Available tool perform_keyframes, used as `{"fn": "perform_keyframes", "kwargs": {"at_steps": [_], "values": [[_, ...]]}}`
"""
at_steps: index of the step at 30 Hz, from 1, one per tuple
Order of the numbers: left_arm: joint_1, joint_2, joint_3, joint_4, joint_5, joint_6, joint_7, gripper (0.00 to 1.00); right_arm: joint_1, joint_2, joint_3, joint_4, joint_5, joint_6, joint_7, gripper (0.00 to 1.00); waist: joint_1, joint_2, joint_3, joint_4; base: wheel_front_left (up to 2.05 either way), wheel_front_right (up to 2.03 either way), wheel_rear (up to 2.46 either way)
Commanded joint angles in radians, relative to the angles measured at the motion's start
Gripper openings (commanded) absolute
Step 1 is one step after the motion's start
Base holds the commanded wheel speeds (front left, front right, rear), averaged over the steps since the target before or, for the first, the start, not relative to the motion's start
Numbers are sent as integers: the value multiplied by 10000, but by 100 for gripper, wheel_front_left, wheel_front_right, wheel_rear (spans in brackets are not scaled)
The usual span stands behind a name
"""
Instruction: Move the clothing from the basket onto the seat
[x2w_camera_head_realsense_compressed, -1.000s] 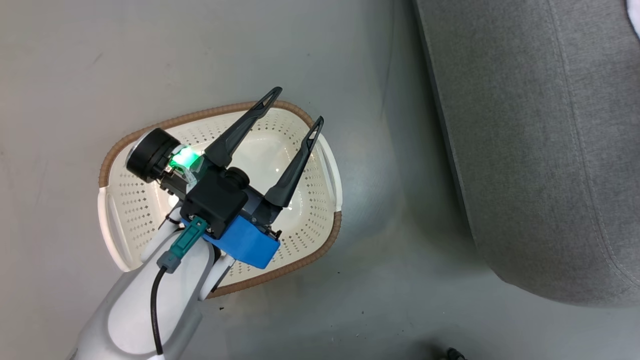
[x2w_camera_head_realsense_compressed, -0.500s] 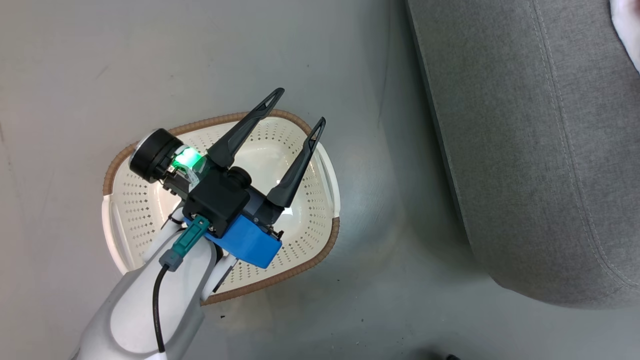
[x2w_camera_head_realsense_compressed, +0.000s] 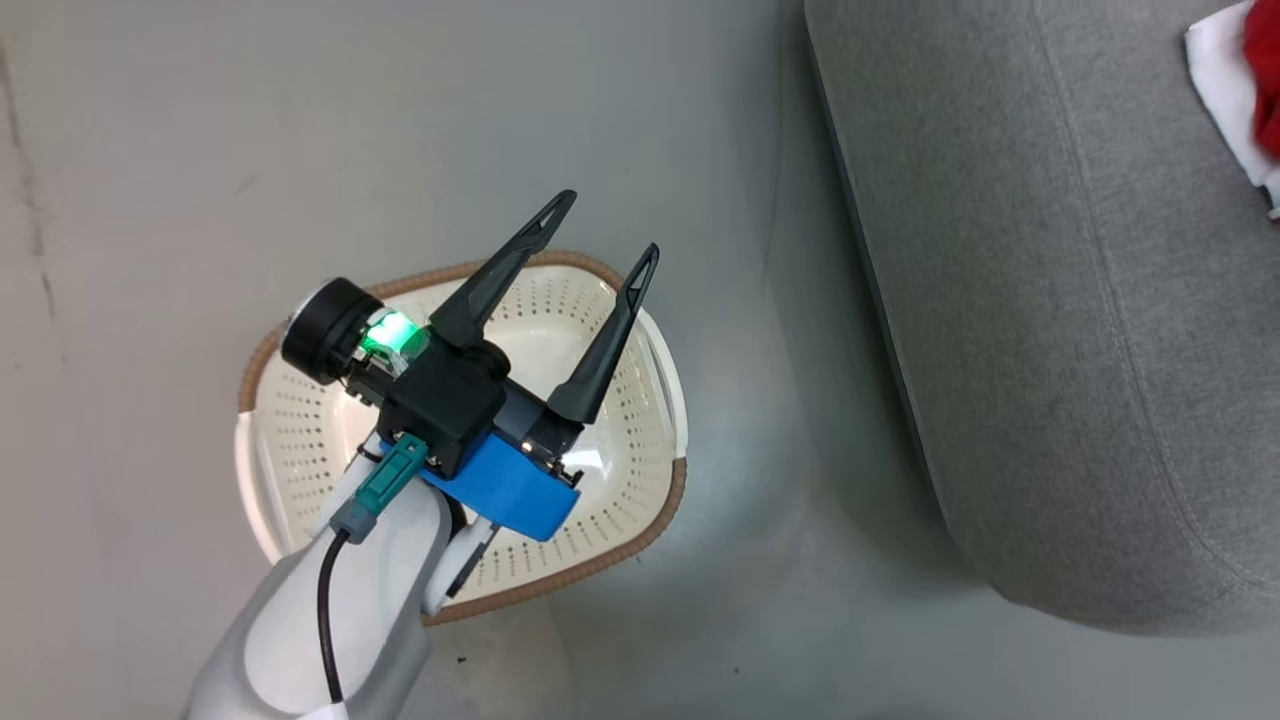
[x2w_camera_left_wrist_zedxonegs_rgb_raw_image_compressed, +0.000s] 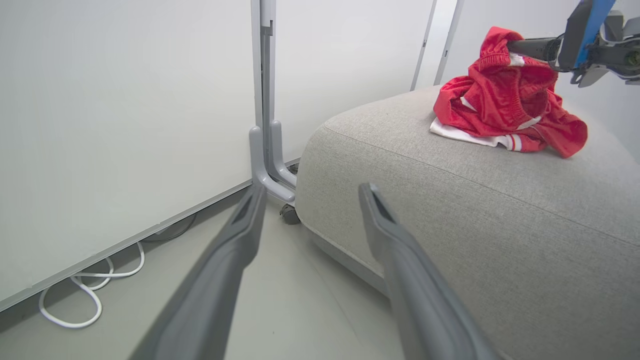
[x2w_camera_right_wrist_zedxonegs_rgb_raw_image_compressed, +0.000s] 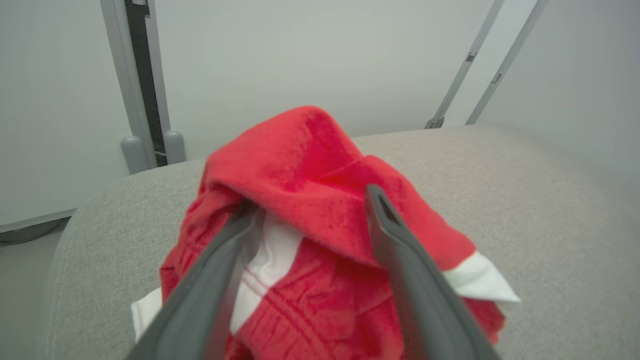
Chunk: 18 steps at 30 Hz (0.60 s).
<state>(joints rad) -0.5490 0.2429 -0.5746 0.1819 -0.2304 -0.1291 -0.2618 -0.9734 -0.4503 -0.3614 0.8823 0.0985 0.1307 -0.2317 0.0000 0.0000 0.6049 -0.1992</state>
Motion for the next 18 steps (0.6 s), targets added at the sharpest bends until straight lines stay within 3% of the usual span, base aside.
{"fn": "perform_keyframes", "kwargs": {"at_steps": [1, 7, 18], "values": [[201, -103, 78, 37, -96, -18, -47, 100, 329, -7, 175, -104, -4, 1, -86, 100, 0, 0, -462, 173, 0, 0, 0], [928, -529, 377, 310, -344, -18, -47, 100, 1478, -139, 921, -570, -40, 1, -54, 100, 0, 0, -1849, 548, 0, 0, 0], [3088, -1130, 1689, 738, -762, -18, -47, 100, 4076, 482, 1975, -2611, 427, 1, 494, 100, 0, 0, -4491, 903, 0, 0, 0]]}}
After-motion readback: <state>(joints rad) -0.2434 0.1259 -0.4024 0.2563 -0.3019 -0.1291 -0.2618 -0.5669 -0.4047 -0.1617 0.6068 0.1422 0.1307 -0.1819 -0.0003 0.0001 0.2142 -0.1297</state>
